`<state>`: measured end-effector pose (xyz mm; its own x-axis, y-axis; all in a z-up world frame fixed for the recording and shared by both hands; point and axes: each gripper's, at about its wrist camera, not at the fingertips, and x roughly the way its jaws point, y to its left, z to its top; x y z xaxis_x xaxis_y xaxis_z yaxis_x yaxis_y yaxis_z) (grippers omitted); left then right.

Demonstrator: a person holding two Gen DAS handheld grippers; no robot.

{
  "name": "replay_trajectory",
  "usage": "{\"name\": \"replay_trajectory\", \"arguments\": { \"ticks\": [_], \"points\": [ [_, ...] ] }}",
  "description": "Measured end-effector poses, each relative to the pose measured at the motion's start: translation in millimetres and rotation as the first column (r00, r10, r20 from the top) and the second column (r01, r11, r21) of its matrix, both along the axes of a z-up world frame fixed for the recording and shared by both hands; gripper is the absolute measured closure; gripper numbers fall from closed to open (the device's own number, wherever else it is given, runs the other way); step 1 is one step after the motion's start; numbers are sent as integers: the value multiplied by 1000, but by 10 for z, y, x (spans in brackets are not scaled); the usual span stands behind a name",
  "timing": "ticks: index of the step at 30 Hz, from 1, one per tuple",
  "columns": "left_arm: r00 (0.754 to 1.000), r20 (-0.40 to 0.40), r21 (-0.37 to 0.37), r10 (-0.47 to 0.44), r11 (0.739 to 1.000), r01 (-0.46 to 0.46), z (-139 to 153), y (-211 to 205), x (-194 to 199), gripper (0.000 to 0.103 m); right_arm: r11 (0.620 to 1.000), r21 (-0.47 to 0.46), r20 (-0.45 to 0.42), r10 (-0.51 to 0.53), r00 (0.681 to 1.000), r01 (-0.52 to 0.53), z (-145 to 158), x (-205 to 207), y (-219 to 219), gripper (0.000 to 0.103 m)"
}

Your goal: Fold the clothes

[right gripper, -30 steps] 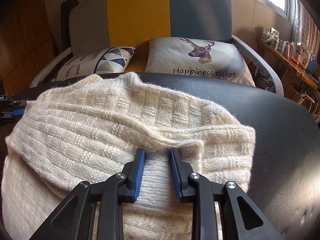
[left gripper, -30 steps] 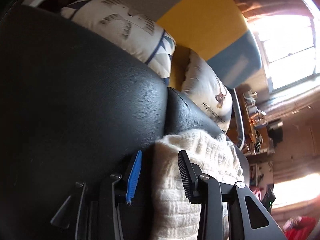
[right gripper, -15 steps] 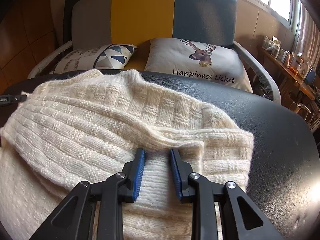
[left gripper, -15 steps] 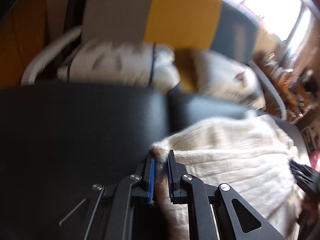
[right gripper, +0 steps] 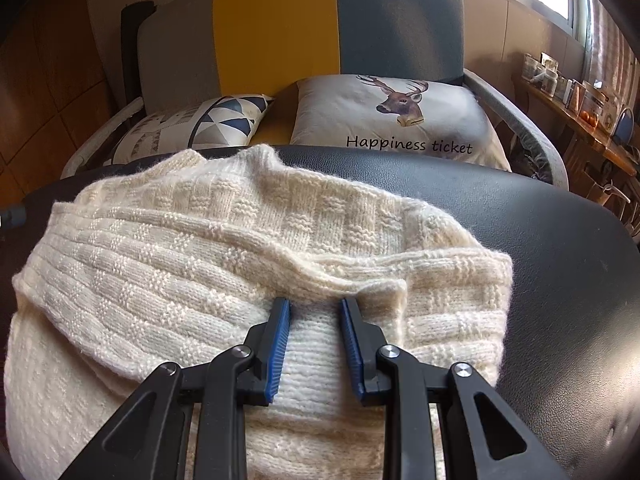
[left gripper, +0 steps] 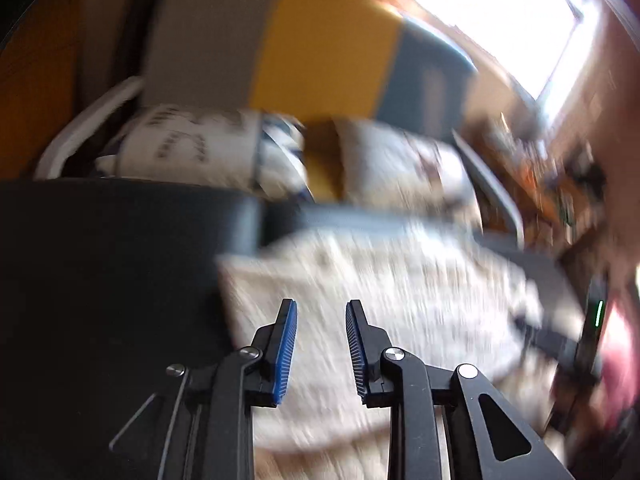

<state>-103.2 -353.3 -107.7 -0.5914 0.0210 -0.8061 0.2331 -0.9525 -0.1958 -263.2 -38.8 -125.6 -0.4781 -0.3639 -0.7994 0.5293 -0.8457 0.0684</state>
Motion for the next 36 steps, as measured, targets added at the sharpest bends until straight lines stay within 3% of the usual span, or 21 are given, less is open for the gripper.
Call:
{"name": "replay_trajectory", "arguments": {
  "ticks": [3, 5, 7, 10, 14, 18, 22, 27, 32, 36],
  "points": [
    [998, 52, -63, 30, 998, -27, -274, 35, -9, 75, 1000, 10, -5, 10, 1000, -9, 0, 4, -5, 77],
    [996, 59, -33, 62, 998, -60, -253, -3, -17, 75, 1000, 15, -6, 16, 1000, -15, 3, 6, -6, 78],
    [993, 59, 7, 98, 995, -99, -172, -28, 32, 75, 1000, -14, 48, 12, 999, -12, 78, -10, 63, 77],
    [991, 20, 78, 129, 988, -130, -19, -33, 337, 72, 981, -188, 107, -21, 994, 41, 289, 98, 420, 76],
    [986, -34, 195, 163, 969, -153, 109, -41, 861, 60, 929, -363, 260, 24, 965, 75, 277, 405, 882, 76],
    [983, -33, 270, 180, 949, -165, 81, -12, 1464, 60, 886, -448, 361, 59, 931, 118, 167, 828, 1405, 74],
    [985, -13, 269, 172, 949, -163, -11, 98, 2043, 60, 885, -442, 379, 36, 925, 146, 99, 1211, 1902, 74],
    [988, -3, 252, 154, 956, -148, -43, 255, 2436, 55, 895, -417, 429, 42, 902, 157, -5, 1551, 2225, 74],
    [990, 13, 269, 139, 953, -137, -184, 386, 2646, 52, 916, -374, 498, 68, 865, 143, -133, 1795, 2404, 73],
    [996, 1, 261, 89, 962, -87, -231, 516, 2768, 48, 901, -418, 557, 155, 816, 114, -189, 1958, 2477, 73]
  ]
}}
